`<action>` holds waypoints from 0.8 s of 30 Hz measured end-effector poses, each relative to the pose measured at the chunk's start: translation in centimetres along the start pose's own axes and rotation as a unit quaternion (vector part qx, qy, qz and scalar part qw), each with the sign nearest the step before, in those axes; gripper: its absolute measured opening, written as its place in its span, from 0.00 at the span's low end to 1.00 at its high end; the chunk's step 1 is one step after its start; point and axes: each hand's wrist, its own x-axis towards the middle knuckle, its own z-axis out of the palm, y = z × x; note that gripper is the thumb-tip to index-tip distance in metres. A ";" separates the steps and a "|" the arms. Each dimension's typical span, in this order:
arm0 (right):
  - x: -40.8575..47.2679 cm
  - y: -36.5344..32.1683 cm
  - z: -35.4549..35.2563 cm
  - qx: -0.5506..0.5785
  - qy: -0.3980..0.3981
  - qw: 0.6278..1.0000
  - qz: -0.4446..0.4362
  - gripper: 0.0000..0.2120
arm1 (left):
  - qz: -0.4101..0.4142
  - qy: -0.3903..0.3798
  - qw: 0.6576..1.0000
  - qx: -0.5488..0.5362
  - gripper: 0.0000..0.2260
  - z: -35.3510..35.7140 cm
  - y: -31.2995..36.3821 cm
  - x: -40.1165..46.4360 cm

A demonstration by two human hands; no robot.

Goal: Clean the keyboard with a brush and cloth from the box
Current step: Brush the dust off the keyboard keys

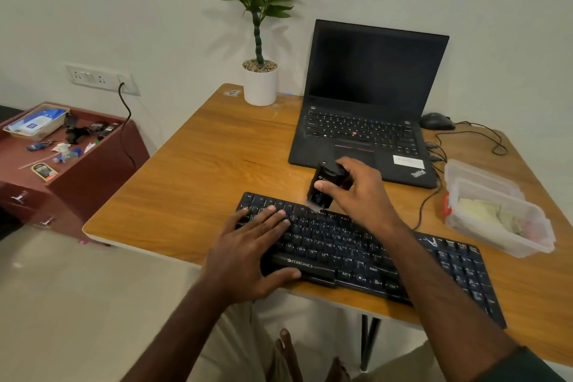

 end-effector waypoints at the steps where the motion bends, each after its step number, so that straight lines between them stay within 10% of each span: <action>1: 0.1 0.3 -0.5 0.001 0.009 1.000 0.008 0.11 | -0.007 -0.002 1.000 0.004 0.39 0.0 -0.1 0.0; 24: 0.5 0.0 0.3 0.081 -0.002 0.997 -0.014 0.11 | -0.003 -0.032 0.999 0.020 0.45 -0.2 -1.1 0.8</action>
